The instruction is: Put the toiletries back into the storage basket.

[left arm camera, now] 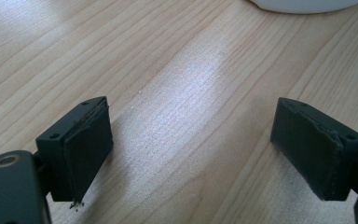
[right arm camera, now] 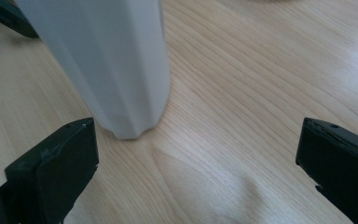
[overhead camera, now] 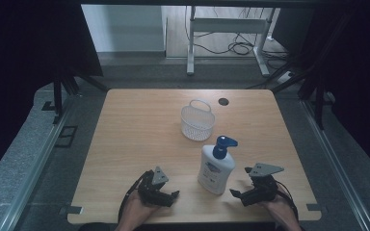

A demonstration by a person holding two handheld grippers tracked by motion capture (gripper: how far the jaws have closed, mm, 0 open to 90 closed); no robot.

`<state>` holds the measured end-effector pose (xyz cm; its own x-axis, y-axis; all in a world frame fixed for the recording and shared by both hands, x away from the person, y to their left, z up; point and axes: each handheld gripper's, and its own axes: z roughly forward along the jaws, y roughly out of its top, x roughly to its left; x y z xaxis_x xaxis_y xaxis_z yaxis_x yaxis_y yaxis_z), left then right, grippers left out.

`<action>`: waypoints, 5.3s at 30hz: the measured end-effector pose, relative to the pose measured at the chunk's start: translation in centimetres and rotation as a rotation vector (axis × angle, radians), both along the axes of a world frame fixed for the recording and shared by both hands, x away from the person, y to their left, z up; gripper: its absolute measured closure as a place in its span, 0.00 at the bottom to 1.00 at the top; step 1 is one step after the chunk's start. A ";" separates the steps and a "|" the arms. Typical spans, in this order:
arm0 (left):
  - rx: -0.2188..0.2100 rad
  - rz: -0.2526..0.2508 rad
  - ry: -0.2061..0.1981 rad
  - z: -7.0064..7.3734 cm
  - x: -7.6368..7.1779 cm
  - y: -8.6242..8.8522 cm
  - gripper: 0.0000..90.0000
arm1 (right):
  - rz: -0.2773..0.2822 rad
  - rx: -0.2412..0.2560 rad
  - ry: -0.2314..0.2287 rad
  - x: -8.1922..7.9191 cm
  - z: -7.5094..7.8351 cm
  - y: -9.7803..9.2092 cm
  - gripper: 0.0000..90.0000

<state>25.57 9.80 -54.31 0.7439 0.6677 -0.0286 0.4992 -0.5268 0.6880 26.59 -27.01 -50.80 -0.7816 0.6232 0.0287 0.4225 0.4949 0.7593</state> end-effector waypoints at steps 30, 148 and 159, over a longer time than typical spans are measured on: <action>0.001 0.000 -0.002 0.0 0.0 0.0 0.13 | 0.073 0.145 0.003 -0.4 3.8 2.9 0.00; 0.008 0.000 -0.003 0.0 0.1 -0.1 0.13 | 0.181 0.129 -0.114 10.7 14.9 8.3 0.42; 0.002 0.006 -0.001 0.0 0.1 -0.1 0.13 | 0.182 0.129 -0.124 12.8 15.9 8.5 0.42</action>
